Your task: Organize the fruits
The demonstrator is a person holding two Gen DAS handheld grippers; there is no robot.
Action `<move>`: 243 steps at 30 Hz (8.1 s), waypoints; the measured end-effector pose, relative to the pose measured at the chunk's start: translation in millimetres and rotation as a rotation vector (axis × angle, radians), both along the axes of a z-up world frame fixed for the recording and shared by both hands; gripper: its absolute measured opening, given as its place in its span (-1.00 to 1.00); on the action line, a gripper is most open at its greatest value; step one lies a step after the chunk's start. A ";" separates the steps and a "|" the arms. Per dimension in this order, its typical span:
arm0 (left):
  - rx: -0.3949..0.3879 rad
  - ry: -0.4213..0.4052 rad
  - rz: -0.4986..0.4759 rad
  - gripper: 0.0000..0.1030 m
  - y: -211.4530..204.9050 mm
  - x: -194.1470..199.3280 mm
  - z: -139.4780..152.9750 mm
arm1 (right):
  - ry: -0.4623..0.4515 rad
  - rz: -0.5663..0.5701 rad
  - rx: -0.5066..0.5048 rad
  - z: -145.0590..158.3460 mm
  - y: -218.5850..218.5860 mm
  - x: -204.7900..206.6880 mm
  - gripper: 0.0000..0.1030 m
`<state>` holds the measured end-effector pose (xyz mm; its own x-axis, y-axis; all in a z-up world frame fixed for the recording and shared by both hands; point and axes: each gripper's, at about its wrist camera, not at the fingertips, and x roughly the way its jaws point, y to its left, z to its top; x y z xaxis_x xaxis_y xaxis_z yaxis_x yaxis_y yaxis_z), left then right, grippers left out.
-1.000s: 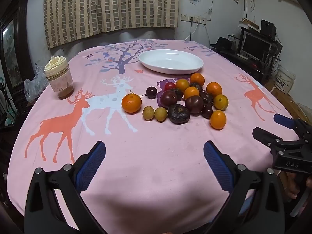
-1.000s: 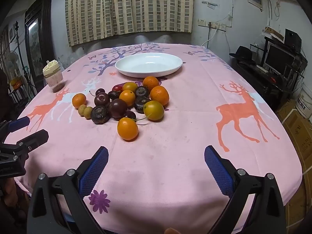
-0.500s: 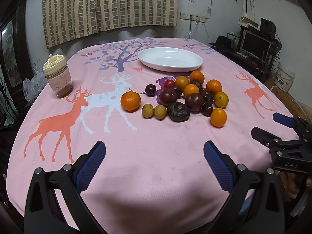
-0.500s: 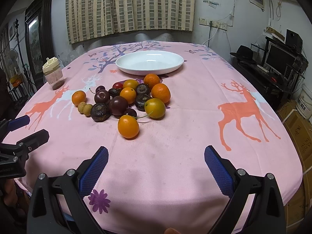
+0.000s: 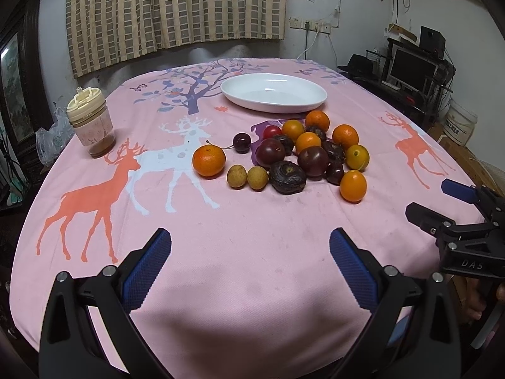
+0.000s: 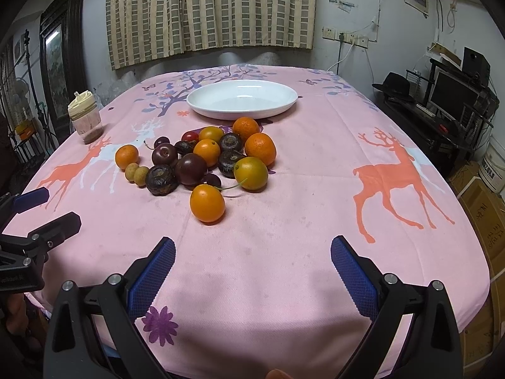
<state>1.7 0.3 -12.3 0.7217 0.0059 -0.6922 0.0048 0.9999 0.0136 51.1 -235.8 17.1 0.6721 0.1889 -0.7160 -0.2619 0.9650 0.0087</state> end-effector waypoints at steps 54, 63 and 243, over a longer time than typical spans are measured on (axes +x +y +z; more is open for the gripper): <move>-0.010 0.046 -0.030 0.91 0.6 9.3 -15.2 | 0.041 0.008 -0.019 -9.2 3.9 7.2 0.93; -0.032 0.037 -0.030 0.91 24.8 19.7 -16.5 | 0.066 0.057 0.010 -15.2 13.3 26.2 0.93; -0.351 0.076 -0.476 -0.55 43.5 274.9 29.0 | 0.122 0.118 0.328 -0.9 15.2 267.0 -0.17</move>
<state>276.6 43.8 16.7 0.5374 -0.5444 -0.6441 0.4416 0.8323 -0.3351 318.1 -220.6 16.3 0.5456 0.4925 -0.6780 -0.3490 0.8691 0.3504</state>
